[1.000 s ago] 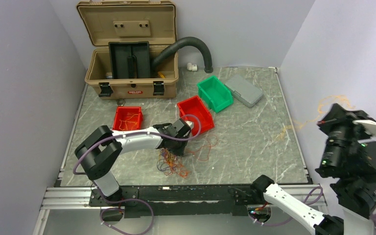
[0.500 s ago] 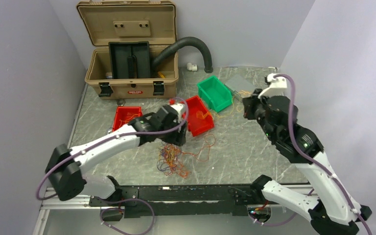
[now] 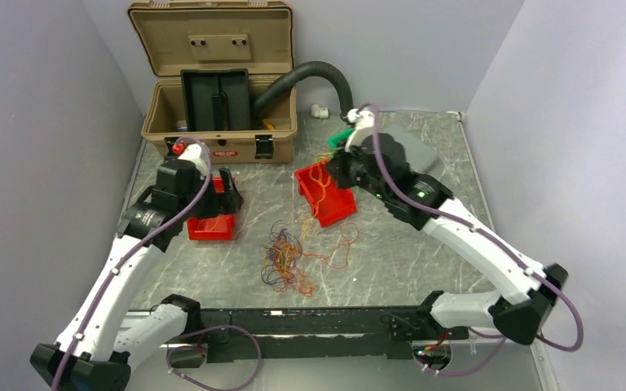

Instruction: Untangle the cables

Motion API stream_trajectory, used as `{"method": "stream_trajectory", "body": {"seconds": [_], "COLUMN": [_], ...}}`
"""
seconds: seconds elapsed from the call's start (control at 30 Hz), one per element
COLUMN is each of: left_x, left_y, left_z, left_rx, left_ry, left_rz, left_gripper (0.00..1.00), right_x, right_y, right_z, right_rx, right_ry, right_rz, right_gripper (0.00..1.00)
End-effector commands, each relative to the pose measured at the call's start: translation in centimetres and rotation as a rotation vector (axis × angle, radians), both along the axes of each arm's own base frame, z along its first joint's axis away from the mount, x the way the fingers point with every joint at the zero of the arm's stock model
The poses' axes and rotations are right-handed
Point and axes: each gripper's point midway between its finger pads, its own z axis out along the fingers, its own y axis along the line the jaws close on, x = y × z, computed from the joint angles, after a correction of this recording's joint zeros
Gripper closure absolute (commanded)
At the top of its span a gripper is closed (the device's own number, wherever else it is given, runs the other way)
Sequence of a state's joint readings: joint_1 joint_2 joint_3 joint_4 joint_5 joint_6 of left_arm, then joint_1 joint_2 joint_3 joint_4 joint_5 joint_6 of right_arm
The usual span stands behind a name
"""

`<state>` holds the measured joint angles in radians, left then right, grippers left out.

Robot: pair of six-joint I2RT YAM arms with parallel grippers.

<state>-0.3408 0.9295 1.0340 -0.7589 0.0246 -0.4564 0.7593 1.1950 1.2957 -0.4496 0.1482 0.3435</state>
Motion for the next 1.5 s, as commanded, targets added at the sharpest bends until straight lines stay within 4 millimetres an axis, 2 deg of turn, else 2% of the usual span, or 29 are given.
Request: {"method": "stream_trajectory", "body": {"seconds": [0.0,0.23,0.33,0.47,0.57,0.7,0.87,1.03,1.1,1.27,1.33,1.37,1.47], "left_x": [-1.0,-1.8,-2.5,-3.3,-3.4,-3.5,-3.3,-3.1,-2.7,-2.4,-2.3,-2.2,-2.1], "left_y": [4.3,11.5,13.4,14.6,14.8,14.9,14.7,14.3,13.8,12.5,12.3,12.0,11.1], "left_z": [-0.7,1.0,2.1,3.6,3.8,3.7,3.4,2.3,1.6,-1.3,-2.1,-2.3,-2.8], "left_rx": [0.078,0.226,0.278,0.298,0.302,0.306,0.309,0.316,0.301,0.272,0.262,0.250,0.208], "left_ry": [0.029,-0.022,-0.064,-0.125,-0.133,-0.120,-0.110,-0.064,-0.047,0.050,0.074,0.081,0.085], "left_rz": [0.117,0.426,0.512,0.568,0.582,0.588,0.569,0.547,0.521,0.468,0.465,0.457,0.427], "left_gripper": [0.01,0.01,0.00,0.01,0.00,0.01,0.01,0.01,0.01,0.01,0.01,0.01,0.00], "right_x": [0.5,1.5,2.2,3.3,4.2,5.2,6.1,7.4,7.7,6.4,5.4,4.9,3.3], "right_y": [5.4,12.2,15.0,18.6,21.1,24.3,27.2,29.2,29.9,31.3,31.8,32.1,32.8], "right_z": [4.0,3.5,3.8,3.5,3.6,2.5,0.6,-3.1,-5.2,-10.2,-11.7,-12.3,-13.3], "right_rx": [0.068,0.097,0.118,0.130,0.137,0.132,0.146,0.104,0.067,-0.018,-0.037,-0.040,-0.025], "right_ry": [-0.111,-0.124,-0.134,-0.139,-0.149,-0.150,-0.158,-0.164,-0.149,-0.106,-0.080,-0.064,-0.009], "right_rz": [0.081,0.152,0.181,0.216,0.241,0.273,0.307,0.314,0.325,0.380,0.418,0.434,0.511], "right_gripper": [1.00,1.00,1.00,1.00,1.00,1.00,1.00,1.00,1.00,0.99,0.94,0.88,0.54]}}
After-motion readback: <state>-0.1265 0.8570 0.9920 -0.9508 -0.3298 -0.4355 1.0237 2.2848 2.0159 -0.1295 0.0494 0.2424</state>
